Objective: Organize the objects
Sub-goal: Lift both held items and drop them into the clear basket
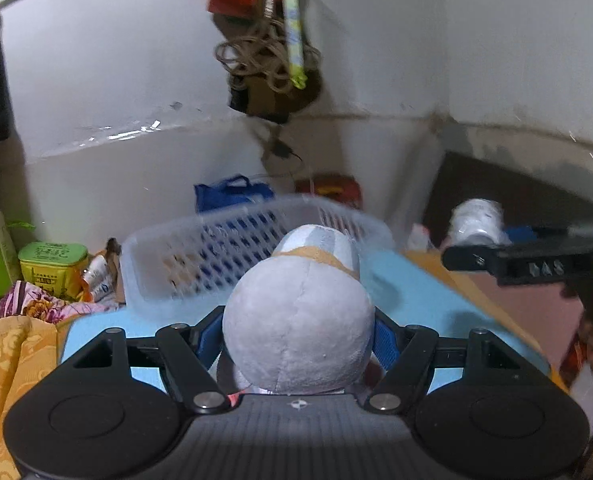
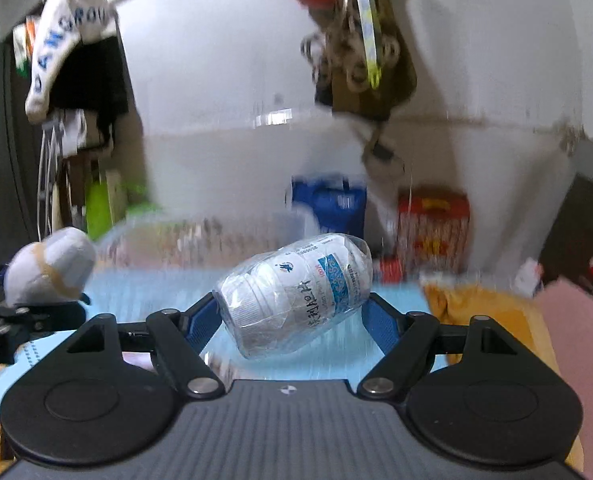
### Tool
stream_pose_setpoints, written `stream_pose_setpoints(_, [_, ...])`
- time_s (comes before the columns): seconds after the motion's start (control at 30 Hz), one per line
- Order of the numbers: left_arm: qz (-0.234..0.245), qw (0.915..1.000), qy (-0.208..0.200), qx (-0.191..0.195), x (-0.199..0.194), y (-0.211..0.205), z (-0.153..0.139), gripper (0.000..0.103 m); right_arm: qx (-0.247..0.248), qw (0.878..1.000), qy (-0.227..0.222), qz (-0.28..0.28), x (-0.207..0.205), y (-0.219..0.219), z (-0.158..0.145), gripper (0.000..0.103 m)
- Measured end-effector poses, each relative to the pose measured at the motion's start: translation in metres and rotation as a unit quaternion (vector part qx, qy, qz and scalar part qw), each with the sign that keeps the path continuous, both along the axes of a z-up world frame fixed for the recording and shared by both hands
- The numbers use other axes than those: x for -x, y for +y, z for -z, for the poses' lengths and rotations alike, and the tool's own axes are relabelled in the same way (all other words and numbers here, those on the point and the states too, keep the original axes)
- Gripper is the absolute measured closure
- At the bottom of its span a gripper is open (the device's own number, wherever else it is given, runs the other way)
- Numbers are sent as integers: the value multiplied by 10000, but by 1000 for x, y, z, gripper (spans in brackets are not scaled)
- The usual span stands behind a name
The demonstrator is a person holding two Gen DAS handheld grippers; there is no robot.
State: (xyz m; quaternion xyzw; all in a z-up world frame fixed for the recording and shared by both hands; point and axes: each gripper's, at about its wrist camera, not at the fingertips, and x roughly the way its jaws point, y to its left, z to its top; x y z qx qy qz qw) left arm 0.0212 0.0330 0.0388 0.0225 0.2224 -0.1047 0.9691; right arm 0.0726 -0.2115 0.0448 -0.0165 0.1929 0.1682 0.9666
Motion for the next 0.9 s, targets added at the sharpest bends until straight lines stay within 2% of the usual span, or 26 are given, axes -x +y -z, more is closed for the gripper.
stream_pose_setpoints(0.1, [-122,9998,-134,112,-38,4,-15,28,-87,9995,-265,-142,-25,8,-7,24])
stream_pose_setpoints(0.2, [-293,9993,-93,203,-84,14,-22,28,74,9992,-337,-197,-62,28,-8,24])
stream_pose_setpoints(0.33, [-600,9974,187,340,-133,37,-12,28,470,9977,-209,-445,-104,67,4,24])
stream_pose_setpoints(0.43, [-734,9962,320,330,-151,49,0,28,629,9961,-118,-605,-111,82,17,23])
stream_pose_setpoints(0.47, [-758,9961,342,303,-154,52,5,27,659,9960,-128,-593,-110,84,20,21])
stream_pose_setpoints(0.53, [-827,9962,198,198,-154,55,10,12,564,9966,-314,-510,-103,83,21,2])
stream_pose_setpoints(0.57, [-852,9962,82,146,-152,54,9,0,516,9966,-460,-441,-96,82,20,0])
stream_pose_setpoints(0.67, [-792,9968,-125,2,-140,54,7,0,460,9957,-719,-364,-75,73,13,0])
stream_pose_setpoints(0.77, [-980,9948,-262,-127,-124,56,2,0,12,9957,-880,-289,-48,56,10,0])
stream_pose_setpoints(0.83, [-889,9953,-375,86,-104,61,2,0,-230,9970,-701,-232,-28,42,13,0])
stream_pose_setpoints(0.9, [-663,9954,-505,480,-79,68,7,2,-500,9973,-523,-146,-6,28,23,0])
